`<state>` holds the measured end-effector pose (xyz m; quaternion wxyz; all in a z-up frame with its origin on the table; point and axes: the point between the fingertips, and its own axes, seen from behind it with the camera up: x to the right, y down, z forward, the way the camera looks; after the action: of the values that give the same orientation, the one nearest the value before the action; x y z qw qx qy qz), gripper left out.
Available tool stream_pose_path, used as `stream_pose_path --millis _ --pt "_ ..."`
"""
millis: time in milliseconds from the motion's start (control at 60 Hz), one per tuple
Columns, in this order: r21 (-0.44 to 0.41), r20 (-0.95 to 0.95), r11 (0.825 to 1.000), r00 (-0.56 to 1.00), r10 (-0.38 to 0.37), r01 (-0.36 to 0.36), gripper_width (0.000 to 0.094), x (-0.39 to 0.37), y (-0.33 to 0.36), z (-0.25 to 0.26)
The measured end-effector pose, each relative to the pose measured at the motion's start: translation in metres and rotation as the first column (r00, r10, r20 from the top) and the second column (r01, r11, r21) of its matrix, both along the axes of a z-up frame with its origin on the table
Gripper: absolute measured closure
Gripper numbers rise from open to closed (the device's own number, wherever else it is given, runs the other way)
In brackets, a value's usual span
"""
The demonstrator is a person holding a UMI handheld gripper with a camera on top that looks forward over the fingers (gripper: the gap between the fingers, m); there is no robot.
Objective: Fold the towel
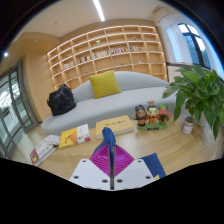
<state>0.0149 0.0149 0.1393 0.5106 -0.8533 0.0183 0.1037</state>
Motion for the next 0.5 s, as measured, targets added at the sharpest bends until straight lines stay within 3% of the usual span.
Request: stream_pose_path --millis 133,200,283,367,450,500 --pt "-0.069 0.064 0.995 0.996 -0.069 0.073 0.091 0.066 0.004 -0.053" --pt "-0.1 0.086 0.989 0.991 -0.098 0.107 0.086 0.094 0.005 -0.076" --pt "-0.118 0.125 0.981 0.983 -0.137 0.152 0.0614 0.129 0.002 -0.093" --pt "-0.101 0.155 0.973 0.97 -0.189 0.206 0.0278 0.161 -0.002 -0.096" --pt "-0.067 0.18 0.965 0.954 -0.238 0.254 0.0104 0.182 -0.014 -0.079" --pt "-0.037 0.205 0.961 0.943 -0.262 0.275 0.0077 0.189 -0.023 -0.065"
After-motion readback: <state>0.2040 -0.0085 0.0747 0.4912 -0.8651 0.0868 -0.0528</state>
